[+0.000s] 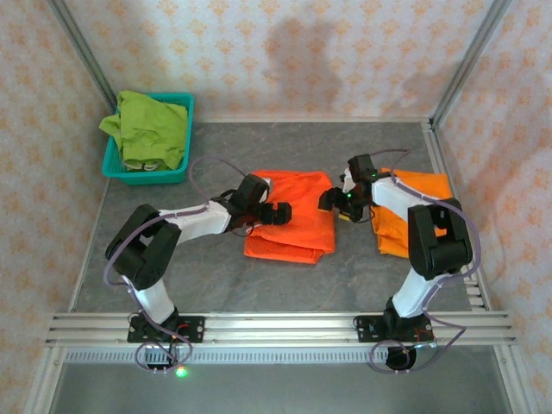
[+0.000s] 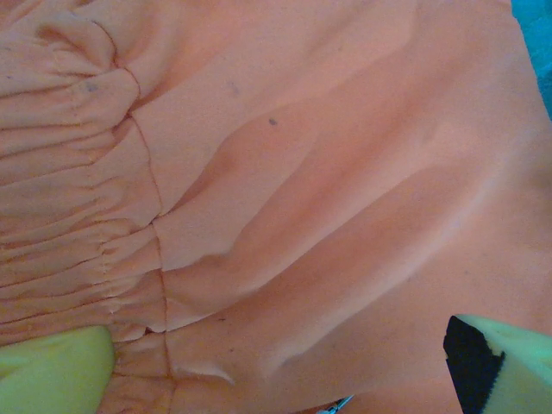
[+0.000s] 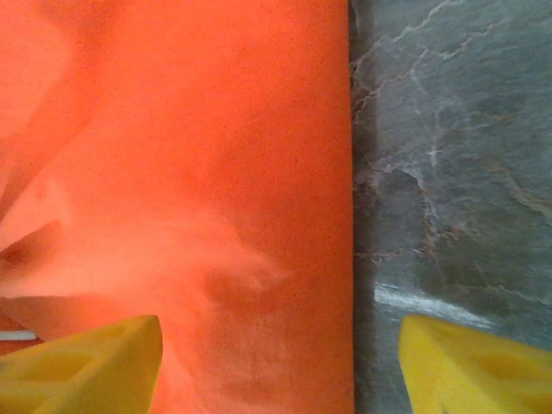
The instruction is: Fold and stack the shorts
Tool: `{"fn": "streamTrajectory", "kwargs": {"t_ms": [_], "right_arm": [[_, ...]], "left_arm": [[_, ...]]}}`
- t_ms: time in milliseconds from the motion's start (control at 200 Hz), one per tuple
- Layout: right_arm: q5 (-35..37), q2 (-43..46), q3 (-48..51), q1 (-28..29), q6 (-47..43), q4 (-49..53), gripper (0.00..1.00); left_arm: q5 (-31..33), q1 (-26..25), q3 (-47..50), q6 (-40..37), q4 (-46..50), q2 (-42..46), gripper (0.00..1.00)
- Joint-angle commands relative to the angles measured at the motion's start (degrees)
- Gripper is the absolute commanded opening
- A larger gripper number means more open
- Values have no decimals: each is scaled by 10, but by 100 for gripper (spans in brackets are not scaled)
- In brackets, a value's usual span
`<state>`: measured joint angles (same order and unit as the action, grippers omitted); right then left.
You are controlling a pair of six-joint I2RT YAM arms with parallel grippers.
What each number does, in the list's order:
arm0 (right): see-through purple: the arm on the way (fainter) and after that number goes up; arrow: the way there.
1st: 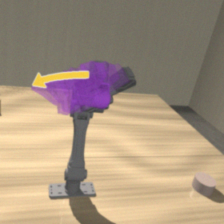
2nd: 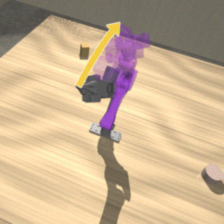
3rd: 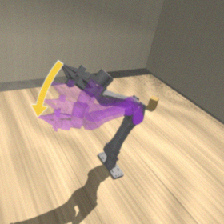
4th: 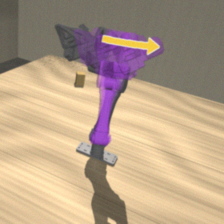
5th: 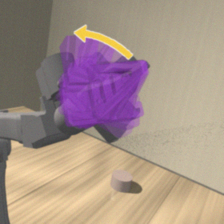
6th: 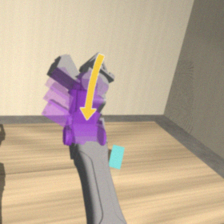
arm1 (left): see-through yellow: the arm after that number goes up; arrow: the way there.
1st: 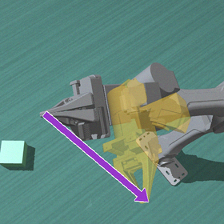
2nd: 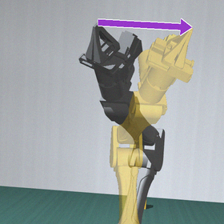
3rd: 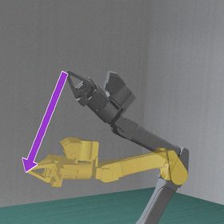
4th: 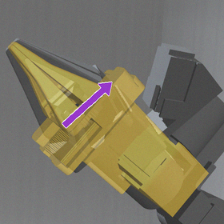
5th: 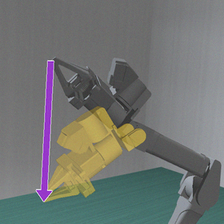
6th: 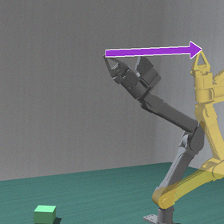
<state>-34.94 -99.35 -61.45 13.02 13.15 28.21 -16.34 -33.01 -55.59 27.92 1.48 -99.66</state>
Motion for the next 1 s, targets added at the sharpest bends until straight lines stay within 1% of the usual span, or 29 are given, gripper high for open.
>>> {"fn": "streamTrajectory", "kwargs": {"t_ms": [0,180,380,495,650,685,770,846,866,916,941,991], "right_arm": [[-25,-13,-3,-3,20,-30,69],[-46,-32,3,-2,36,-54,64],[-37,-54,2,6,41,-62,59],[-41,-60,4,10,47,-69,54],[-39,-60,6,19,53,-79,43],[-34,-60,6,21,53,-78,39],[-19,-58,5,24,49,-73,25],[-5,-56,2,26,44,-64,19],[0,-54,2,27,43,-62,15],[16,-52,-1,29,38,-51,9],[24,-50,-3,31,36,-45,5],[45,-45,-8,33,30,-31,3]], "left_arm": [[-5,-1,8,-11,13,-13,100],[-7,-1,14,-4,4,-17,100],[-12,-1,14,2,-5,-20,100],[-12,-1,13,4,-5,-19,100],[-14,-1,14,7,-9,-18,100],[-16,-1,14,10,-10,-17,100],[-16,-1,13,12,-11,-13,100],[-15,-1,15,17,-12,-1,100],[-15,0,16,18,-14,3,100],[-15,0,19,24,-16,19,100],[-14,0,20,24,-17,28,100],[-13,0,24,32,-19,49,100]]}}
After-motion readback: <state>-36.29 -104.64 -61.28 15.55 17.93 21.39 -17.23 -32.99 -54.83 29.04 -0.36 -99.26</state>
